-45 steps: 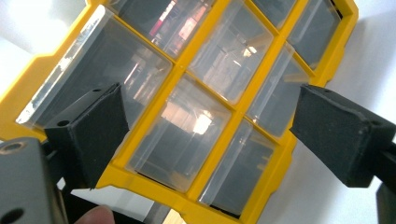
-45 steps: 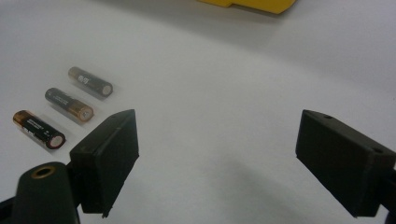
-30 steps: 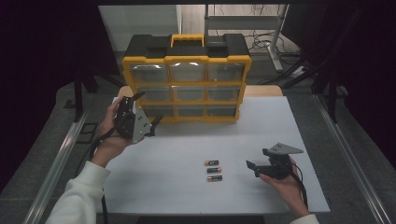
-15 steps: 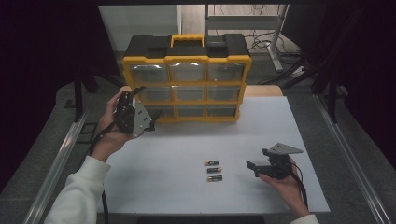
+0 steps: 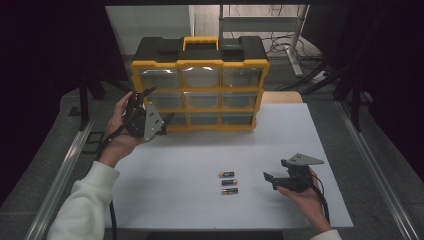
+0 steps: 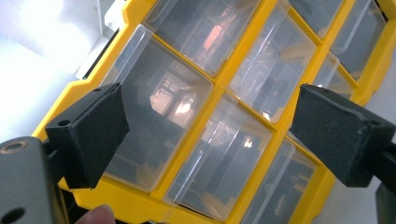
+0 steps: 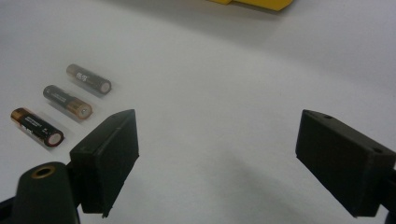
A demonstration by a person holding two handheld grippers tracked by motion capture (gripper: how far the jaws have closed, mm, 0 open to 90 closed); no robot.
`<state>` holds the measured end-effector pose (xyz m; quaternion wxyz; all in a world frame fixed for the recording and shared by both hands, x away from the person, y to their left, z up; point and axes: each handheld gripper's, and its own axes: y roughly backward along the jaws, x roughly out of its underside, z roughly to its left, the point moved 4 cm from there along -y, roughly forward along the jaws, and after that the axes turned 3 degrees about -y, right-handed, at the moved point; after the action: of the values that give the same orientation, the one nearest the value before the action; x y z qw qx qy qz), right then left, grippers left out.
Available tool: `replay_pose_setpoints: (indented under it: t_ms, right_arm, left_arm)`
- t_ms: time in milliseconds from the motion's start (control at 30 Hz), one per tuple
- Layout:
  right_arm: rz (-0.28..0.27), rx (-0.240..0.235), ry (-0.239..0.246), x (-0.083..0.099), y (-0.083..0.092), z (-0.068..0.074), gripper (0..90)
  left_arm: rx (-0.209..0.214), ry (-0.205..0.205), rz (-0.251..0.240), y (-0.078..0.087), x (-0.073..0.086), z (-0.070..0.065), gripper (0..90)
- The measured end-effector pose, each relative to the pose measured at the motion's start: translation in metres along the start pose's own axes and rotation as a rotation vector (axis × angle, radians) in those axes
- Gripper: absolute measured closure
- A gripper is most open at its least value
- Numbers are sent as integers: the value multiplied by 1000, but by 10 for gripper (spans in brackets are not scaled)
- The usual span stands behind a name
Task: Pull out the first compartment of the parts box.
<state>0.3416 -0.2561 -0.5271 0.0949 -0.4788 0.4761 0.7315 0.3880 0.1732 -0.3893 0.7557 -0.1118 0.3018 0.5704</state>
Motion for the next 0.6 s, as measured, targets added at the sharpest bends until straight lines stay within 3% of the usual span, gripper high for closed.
replay_pose_setpoints:
  t_ms: [600]
  right_arm:
    - [3, 0, 1, 0, 0, 0, 134]
  left_arm:
    - [-12, -11, 6, -9, -4, 10, 111]
